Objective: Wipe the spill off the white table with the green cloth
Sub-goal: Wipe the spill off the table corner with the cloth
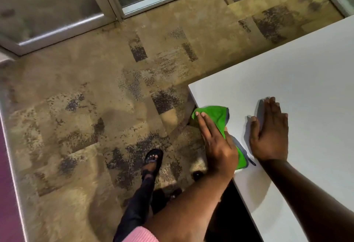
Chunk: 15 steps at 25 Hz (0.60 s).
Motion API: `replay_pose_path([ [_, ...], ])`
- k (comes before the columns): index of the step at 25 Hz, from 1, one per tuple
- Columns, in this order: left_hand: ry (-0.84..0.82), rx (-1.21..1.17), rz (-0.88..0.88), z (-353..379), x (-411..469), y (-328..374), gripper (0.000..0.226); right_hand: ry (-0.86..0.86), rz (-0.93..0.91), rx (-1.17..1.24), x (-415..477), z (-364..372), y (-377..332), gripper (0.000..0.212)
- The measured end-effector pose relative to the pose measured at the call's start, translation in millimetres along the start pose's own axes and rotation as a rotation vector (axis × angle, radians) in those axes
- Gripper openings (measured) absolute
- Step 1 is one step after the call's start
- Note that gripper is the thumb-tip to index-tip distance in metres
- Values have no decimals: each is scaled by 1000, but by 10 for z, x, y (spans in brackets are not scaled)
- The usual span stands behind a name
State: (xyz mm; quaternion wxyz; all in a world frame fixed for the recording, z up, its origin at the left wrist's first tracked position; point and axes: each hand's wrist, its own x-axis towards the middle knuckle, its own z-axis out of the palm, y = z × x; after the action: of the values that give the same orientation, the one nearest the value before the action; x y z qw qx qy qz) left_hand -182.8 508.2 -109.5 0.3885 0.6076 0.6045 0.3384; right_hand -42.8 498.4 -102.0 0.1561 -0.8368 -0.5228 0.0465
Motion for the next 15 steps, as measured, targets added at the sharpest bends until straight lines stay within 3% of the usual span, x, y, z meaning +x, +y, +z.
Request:
replay_pose_path([
  [7,57,-67,-107,-19,501,5,66,14,3,17,4,-14,-10,65],
  [11,84,-111,-118,101,-179,35,67,43,-12,59,14,-8,13,64],
  [15,-8,-172,-95,142,-827,-25,70,77,-8,75,-19,11,28,63],
])
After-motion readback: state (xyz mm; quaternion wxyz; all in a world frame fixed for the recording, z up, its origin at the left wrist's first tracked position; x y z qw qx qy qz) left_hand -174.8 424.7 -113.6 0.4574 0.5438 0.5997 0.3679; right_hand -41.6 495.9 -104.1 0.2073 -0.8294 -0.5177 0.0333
